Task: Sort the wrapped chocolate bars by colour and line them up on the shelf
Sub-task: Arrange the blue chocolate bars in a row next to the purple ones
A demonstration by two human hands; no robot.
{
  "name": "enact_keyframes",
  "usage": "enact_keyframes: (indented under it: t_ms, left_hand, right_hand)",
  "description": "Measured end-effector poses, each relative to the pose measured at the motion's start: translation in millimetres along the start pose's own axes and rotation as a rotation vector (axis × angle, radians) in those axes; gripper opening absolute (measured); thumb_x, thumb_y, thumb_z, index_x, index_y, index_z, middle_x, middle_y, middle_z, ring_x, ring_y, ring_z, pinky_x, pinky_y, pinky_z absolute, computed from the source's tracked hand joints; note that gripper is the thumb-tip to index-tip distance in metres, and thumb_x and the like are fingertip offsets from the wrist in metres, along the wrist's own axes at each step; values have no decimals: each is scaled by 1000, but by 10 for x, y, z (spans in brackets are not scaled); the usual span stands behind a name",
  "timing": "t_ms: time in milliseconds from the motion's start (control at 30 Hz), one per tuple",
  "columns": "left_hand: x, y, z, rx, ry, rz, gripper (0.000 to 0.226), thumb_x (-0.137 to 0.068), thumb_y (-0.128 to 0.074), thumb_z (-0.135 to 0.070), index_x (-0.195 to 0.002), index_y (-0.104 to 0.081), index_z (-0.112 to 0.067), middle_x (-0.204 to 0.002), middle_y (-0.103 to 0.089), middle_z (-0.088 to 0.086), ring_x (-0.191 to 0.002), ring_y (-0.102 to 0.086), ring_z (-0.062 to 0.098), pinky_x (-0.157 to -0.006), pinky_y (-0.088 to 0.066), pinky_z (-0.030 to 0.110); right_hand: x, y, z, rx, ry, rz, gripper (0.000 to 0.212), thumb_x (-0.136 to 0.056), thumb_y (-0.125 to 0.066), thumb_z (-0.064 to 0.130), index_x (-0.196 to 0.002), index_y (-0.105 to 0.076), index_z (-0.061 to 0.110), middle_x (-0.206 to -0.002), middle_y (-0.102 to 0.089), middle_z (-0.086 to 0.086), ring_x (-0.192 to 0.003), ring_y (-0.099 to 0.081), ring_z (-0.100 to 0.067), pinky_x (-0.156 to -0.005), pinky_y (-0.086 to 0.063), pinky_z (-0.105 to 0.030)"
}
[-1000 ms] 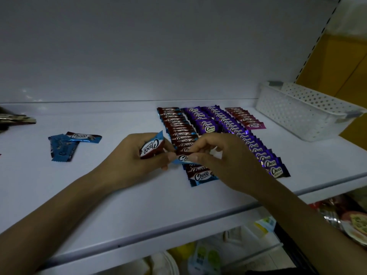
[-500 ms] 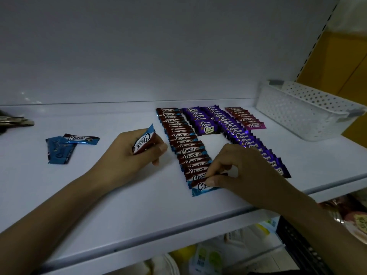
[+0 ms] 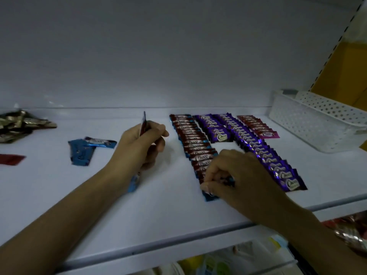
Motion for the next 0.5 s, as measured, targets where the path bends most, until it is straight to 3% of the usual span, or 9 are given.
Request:
enact_keyframes:
  t_ms: [100, 167, 333, 500]
  left_hand:
    - [-20, 10, -15, 340, 67, 36, 26, -95, -46, -25, -73, -57, -17, -55, -47, -3, -33, -24, 5, -32, -21, 12]
    - [-22, 26, -27, 563, 93, 57, 25, -94, -44, -27, -75, -55, -14, -54, -44, -3, -32, -25, 4, -30, -20, 13]
    - [-29, 105, -30, 829, 120, -22, 20, -89, -49, -27, -75, -55, -14, -52, -38, -4, -36, -31, 5, -34, -25, 15]
    - [-75, 200, 7, 847, 102, -122, 22, -97, -44, -25, -82, -54, -12, -54, -38, -2, -44, -36, 8, -42, -39, 17]
  right_hand:
    - [-128, -227, 453, -155, 35, 8, 26, -76, -60, 57, -74, -52, 32, -64, -54, 20, -69, -56, 0, -64, -40, -17]
    - [-273, -435, 661, -248, 15, 44, 29, -79, -58, 60, -76, -44, 34, -67, -57, 16, -69, -57, -1, -58, -41, -14]
    - [-539, -660, 747, -524, -141, 3, 32, -76, -75, 35, -72, -45, 28, -72, -64, 0, -67, -63, -18, -69, -54, -43]
    - [-523, -648, 517, -622, -223, -7, 32, -76, -75, 16, -80, -47, 31, -76, -68, -4, -64, -67, -18, -67, -56, -47]
Point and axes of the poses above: each hand's wrist, its own x-axis away from the middle knuckle, its own y-axis out of the back of the hand, z = x × y, the point moved 9 cm from there along -x, towards the middle knuckle
